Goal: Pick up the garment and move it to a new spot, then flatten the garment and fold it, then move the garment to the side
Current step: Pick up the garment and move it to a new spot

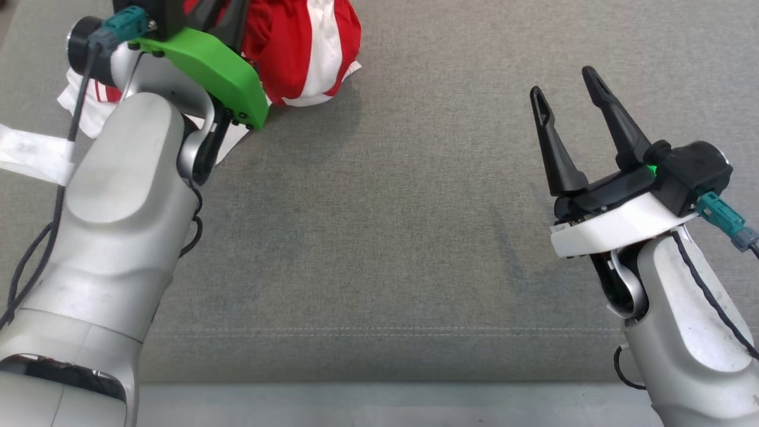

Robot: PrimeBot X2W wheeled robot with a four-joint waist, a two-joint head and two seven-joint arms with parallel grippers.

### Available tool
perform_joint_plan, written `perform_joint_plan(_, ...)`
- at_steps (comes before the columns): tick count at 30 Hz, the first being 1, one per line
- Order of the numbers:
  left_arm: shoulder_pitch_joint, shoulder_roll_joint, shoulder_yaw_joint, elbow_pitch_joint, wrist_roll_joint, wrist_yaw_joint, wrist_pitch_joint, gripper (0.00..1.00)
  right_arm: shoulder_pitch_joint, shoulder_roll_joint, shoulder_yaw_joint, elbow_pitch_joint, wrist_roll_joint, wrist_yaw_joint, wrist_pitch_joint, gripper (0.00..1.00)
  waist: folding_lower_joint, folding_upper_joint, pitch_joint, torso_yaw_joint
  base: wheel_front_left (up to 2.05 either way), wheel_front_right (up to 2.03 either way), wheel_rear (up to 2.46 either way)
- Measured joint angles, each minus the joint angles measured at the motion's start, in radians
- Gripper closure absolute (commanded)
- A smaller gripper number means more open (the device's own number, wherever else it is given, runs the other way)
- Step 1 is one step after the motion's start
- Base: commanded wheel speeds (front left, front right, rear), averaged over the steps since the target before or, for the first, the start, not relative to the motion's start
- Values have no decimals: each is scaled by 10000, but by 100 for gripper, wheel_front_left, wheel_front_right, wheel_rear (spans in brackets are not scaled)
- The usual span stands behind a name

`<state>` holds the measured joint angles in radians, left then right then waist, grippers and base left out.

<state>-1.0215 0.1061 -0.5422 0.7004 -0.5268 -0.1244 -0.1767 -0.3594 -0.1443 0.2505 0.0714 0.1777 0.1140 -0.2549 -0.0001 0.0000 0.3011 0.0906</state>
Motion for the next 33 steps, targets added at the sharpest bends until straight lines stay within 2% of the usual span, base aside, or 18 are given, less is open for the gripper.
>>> perform_joint_plan(7,87,-33,-1227,-863,-267,0,194,100,583,207,-52,31,88,2,0,0,0,0,-751,-689,0,0,0)
perform_joint_plan(15,67,-729,-2514,-1910,-955,-2,577,100,1133,69,-326,48,165,2,0,0,0,1,-1346,-1689,0,0,0)
perform_joint_plan(17,-33,-909,-2625,-2278,-1175,-4,571,100,1214,38,-330,31,173,4,0,0,0,1,-1445,-1916,0,0,0)
perform_joint_plan(22,-497,-884,-2345,-2903,-1862,-6,422,100,1227,40,-332,-146,173,6,0,0,0,1,-1532,-2414,0,0,0)
perform_joint_plan(26,-413,-872,-2387,-2679,-2167,-6,408,100,1258,4,-525,-299,176,48,0,0,0,1,-1406,-2651,0,0,0)
perform_joint_plan(30,344,-834,-2422,-1758,-2194,-6,293,100,1297,-40,-617,-353,176,86,2,0,-1,0,-1148,-2702,0,0,0)
perform_joint_plan(33,1100,-477,-2539,-911,-2048,-19,205,100,1298,-40,-644,-449,176,90,0,0,0,0,-964,-2708,0,0,0)
